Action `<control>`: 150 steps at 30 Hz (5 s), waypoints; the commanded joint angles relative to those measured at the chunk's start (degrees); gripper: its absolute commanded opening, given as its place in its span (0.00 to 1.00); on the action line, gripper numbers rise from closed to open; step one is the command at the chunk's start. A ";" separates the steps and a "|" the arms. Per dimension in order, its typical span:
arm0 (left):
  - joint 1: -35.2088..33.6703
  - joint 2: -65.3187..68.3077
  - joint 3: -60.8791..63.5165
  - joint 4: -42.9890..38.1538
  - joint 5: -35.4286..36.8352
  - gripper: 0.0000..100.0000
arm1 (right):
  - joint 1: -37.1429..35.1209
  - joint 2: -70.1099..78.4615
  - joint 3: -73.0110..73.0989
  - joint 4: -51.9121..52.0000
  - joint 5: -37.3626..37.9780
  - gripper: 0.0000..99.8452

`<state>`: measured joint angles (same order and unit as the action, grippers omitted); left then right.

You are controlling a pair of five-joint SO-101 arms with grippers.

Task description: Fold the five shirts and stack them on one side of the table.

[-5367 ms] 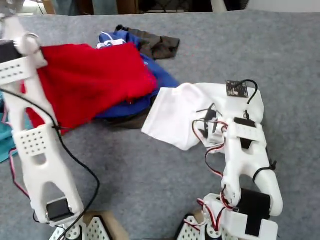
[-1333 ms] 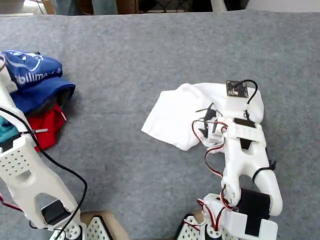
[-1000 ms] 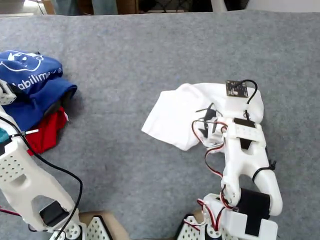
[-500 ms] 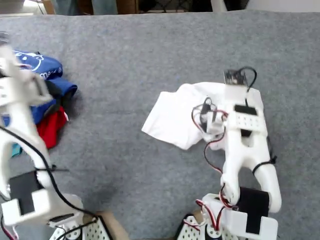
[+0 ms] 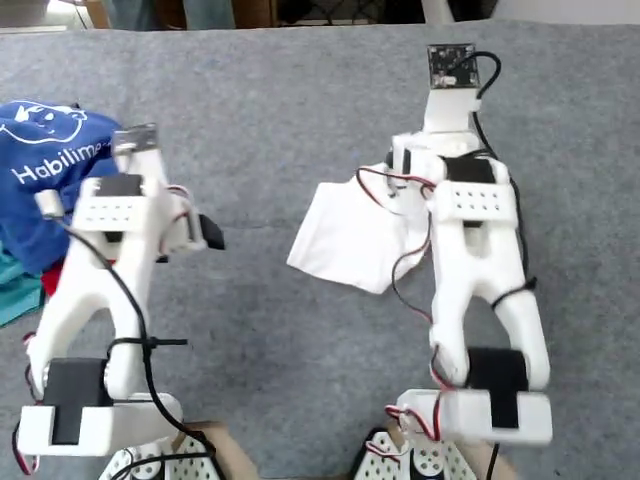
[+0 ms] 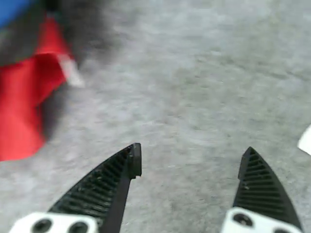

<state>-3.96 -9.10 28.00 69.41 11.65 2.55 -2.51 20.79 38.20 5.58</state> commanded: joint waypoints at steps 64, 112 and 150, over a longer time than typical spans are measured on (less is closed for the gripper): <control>22.99 78.33 -112.92 17.93 4.40 0.28 | 16.18 8.57 10.24 3.60 0.00 0.02; 21.67 78.42 -104.84 6.33 2.46 0.03 | 15.65 8.57 10.42 3.60 0.00 0.02; -10.68 40.26 -101.67 31.65 -6.07 0.03 | 8.00 -28.26 20.53 17.32 17.05 0.24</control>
<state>-15.82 39.60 -79.69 100.70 6.73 13.45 -30.37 38.55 58.15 20.00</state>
